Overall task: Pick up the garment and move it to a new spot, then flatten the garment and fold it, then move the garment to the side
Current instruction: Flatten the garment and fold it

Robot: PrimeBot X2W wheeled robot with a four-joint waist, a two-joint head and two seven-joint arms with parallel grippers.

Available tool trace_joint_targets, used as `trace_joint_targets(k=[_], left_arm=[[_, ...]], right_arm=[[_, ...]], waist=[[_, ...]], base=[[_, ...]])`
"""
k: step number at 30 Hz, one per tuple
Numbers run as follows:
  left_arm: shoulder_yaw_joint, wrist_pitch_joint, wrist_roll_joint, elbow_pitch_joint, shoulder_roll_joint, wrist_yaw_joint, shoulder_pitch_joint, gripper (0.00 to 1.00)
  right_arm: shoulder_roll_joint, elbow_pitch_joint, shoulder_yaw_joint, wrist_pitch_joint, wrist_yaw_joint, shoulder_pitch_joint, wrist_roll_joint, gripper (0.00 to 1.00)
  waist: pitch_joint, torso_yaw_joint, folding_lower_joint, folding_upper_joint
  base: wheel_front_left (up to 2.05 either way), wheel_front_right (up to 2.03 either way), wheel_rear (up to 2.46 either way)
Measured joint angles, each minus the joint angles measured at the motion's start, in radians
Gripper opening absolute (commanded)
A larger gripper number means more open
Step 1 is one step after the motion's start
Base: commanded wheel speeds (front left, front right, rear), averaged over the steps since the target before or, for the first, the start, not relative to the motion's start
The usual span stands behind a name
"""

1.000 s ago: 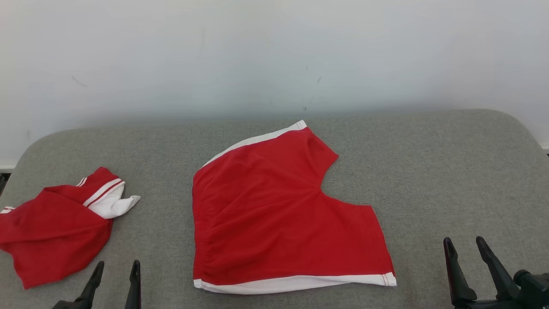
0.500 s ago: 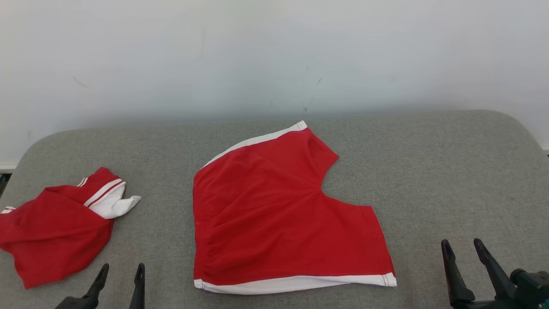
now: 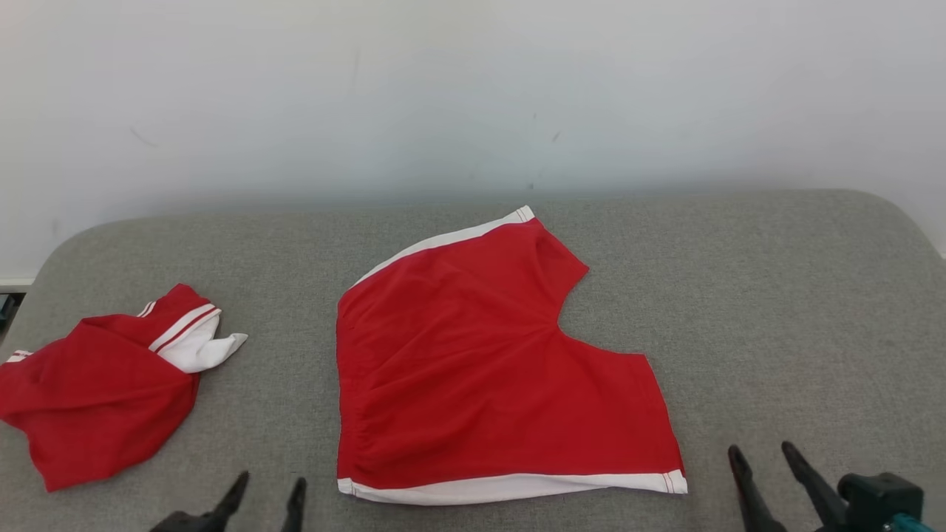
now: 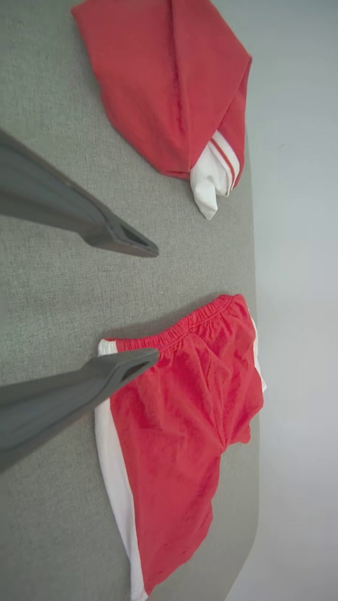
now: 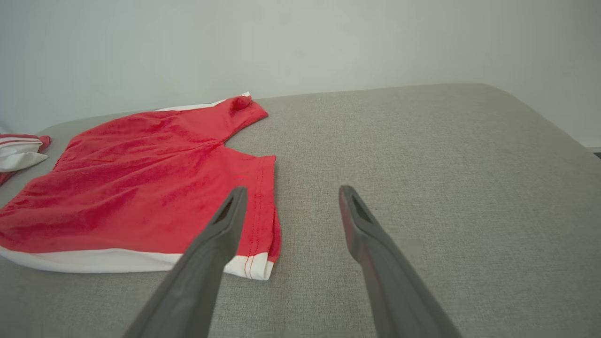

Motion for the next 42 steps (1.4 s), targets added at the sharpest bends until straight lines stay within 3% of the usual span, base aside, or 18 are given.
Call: trace_joint_targets(k=[16, 30, 31, 32, 33, 35, 42], left_arm=[[-0.093, 0.075, -0.034, 0.23, -0.068, -0.124, -0.163, 1.0], [-0.123, 0.092, -0.084, 0.416, -0.124, -0.167, -0.27, 1.0], [-0.123, 0.089, -0.092, 0.423, -0.131, -0.168, -0.27, 1.0], [-0.125, 0.087, -0.095, 0.432, -0.137, -0.168, -0.27, 0.59], [-0.13, 0.087, -0.095, 0.444, -0.139, -0.168, -0.271, 0.41], [-0.137, 0.087, -0.095, 0.468, -0.139, -0.169, -0.275, 0.0], [-0.143, 0.066, -0.105, 0.515, -0.142, -0.177, -0.294, 0.0]], right_arm=[[0.009, 0.225, 0.145, 0.167, 0.072, -0.174, -0.023, 1.0], [0.082, 0.388, 0.184, 0.193, 0.102, -0.27, -0.026, 1.0], [0.085, 0.397, 0.185, 0.193, 0.102, -0.27, -0.026, 0.96], [0.087, 0.407, 0.185, 0.193, 0.105, -0.27, -0.025, 0.37], [0.089, 0.417, 0.186, 0.192, 0.109, -0.27, -0.025, 0.1], [0.091, 0.431, 0.186, 0.192, 0.11, -0.271, -0.023, 0.0], [0.101, 0.471, 0.185, 0.17, 0.128, -0.296, -0.01, 0.0]], waist=[[0.043, 0.0, 0.0001, 0.0], [0.078, 0.01, 0.0001, 0.0001], [0.078, 0.01, 0.0001, 0.0], [0.077, 0.009, 0.0001, 0.0], [0.077, 0.009, 0.0001, 0.0], [0.077, 0.009, 0.0001, 0.0], [0.078, 0.01, 0.0001, 0.0]], base=[[0.0, 0.0, 0.0], [0.0, 0.0, 0.0], [0.0, 0.0, 0.0], [0.0, 0.0, 0.0], [0.0, 0.0, 0.0], [0.0, 0.0, 0.0], [0.0, 0.0, 0.0]])
